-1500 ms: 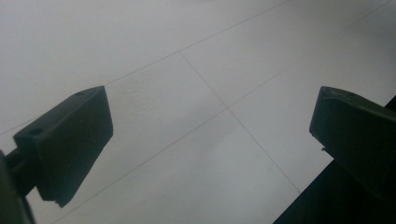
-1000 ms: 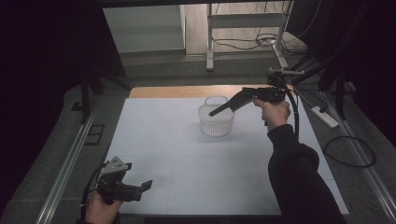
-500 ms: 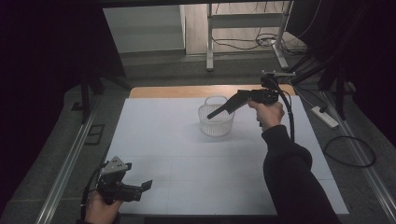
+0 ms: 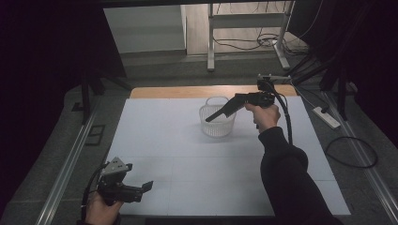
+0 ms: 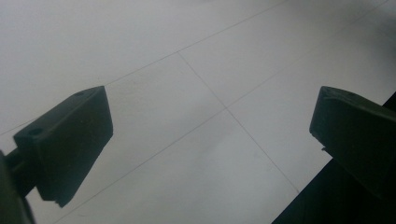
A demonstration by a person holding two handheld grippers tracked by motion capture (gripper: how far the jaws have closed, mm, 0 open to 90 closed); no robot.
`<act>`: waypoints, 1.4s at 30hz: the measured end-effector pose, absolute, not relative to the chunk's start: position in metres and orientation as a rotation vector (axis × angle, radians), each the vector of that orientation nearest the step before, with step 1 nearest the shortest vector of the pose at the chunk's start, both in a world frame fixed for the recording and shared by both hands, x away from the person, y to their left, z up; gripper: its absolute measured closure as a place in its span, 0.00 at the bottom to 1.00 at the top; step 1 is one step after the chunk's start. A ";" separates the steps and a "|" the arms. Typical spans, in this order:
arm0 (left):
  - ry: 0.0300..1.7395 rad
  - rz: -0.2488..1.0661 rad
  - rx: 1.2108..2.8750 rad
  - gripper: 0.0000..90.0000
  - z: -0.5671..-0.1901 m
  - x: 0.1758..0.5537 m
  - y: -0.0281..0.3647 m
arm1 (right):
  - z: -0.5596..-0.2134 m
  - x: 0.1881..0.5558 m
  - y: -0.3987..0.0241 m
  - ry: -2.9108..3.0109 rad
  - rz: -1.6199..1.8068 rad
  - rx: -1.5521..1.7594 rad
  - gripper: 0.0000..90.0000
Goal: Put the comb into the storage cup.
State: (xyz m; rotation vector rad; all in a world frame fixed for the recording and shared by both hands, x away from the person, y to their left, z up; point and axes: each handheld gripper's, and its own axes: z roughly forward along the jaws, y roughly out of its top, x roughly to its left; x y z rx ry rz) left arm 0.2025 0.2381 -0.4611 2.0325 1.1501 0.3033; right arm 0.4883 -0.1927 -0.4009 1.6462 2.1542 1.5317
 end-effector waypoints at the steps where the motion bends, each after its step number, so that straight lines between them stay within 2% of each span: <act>1: 1.150 0.303 2.032 0.00 -0.461 0.203 0.238 | -0.402 0.489 -0.192 2.153 1.530 1.650 0.93; 14: 1.149 0.305 2.034 0.00 -0.461 0.202 0.238 | -0.412 0.494 -0.196 2.172 1.541 1.682 0.92; 30: 1.148 0.305 2.035 0.00 -0.461 0.202 0.238 | -0.421 0.500 -0.200 2.191 1.330 1.646 0.80; 42: 1.148 0.305 2.037 0.00 -0.461 0.203 0.238 | -0.423 0.499 -0.199 2.193 1.249 1.604 0.76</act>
